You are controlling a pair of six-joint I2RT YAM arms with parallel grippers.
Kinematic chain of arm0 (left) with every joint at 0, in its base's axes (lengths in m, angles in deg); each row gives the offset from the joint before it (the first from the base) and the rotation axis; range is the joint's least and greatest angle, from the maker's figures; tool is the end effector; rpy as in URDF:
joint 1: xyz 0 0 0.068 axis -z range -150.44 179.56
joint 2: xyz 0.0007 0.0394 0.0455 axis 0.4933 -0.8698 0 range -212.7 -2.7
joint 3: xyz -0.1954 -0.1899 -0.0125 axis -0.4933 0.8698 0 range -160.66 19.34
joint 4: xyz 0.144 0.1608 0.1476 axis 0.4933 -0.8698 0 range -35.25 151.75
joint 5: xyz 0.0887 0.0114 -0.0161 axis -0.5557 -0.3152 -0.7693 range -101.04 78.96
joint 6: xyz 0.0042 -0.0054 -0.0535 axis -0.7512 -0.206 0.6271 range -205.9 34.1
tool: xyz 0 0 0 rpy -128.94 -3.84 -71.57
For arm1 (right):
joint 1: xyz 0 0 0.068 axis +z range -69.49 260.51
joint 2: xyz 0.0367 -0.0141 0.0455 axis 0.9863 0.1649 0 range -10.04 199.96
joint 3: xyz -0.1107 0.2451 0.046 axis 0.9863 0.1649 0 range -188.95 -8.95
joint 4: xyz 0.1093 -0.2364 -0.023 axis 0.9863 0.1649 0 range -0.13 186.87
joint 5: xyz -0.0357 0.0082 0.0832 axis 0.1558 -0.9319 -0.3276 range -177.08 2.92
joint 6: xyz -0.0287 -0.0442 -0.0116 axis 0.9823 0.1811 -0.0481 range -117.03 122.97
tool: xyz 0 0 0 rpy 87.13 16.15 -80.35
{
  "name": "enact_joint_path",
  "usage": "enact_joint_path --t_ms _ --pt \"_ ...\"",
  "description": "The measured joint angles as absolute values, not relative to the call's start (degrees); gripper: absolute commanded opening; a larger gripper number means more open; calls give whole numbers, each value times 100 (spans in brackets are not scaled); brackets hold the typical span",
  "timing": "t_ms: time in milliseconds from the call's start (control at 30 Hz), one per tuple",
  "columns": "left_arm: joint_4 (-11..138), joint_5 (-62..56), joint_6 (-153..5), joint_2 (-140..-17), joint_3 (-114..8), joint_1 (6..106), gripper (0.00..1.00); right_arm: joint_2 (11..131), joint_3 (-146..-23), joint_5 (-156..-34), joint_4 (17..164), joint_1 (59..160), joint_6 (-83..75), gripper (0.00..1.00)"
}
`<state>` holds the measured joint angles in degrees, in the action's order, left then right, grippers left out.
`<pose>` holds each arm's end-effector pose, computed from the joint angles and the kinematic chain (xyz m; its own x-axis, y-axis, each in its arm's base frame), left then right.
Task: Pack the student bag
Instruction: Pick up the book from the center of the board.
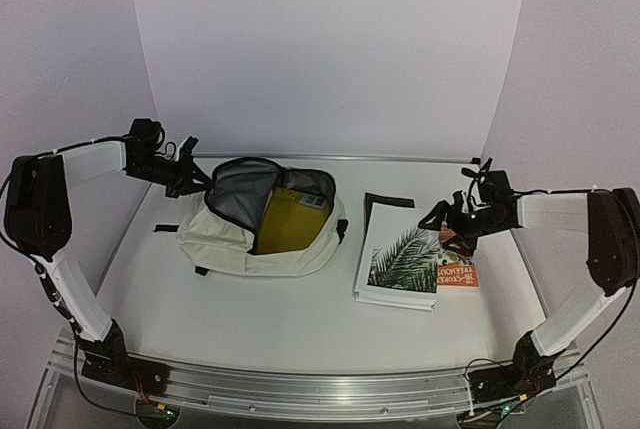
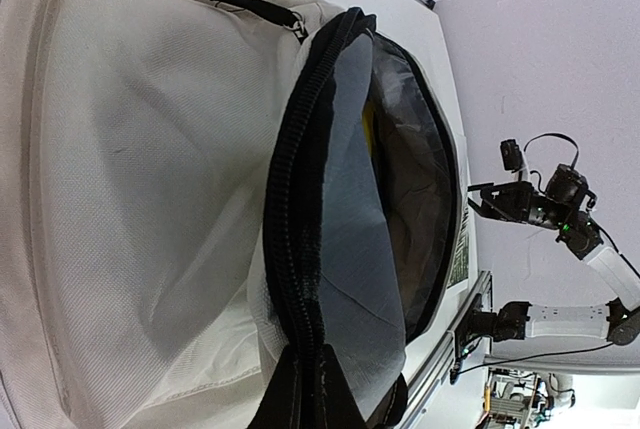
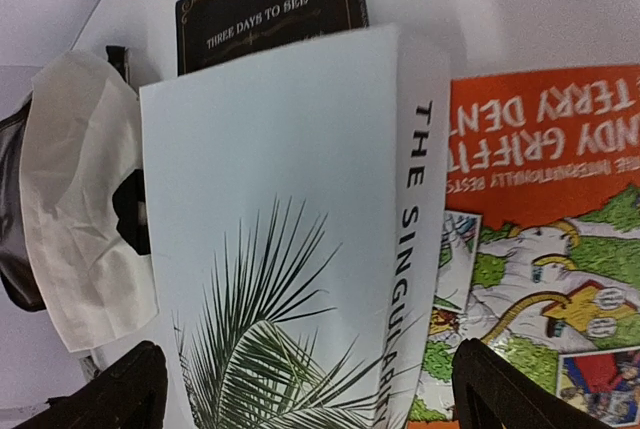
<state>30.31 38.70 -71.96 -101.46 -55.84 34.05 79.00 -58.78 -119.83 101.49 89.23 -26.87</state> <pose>0.3611 -0.0554 0.2519 -0.9100 -0.0846 -0.4058 0.2757 0.6076 -0.7449 0.3024 0.0659 0.1884 -0.8962 0.2860 -0.3391 -0.0221 0.7346 0.6781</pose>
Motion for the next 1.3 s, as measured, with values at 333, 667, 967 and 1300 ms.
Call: enact_joint_path --t_ms 333,667,967,1300 --pt "3025 3554 -7202 -10162 -5582 3405 6 8659 -5507 -13219 8746 8697 -2724 98" --pt "2904 2931 -7283 -10391 -5584 3405 20 9369 -5488 -14139 7339 8633 -2685 96" --pt "2722 2482 -7428 -10383 -5599 3407 51 9751 -5630 -14598 6921 8711 -2574 87" --pt "2625 1994 -7080 -9216 -5605 3548 64 9997 -5893 -14354 6804 9326 -2802 84"
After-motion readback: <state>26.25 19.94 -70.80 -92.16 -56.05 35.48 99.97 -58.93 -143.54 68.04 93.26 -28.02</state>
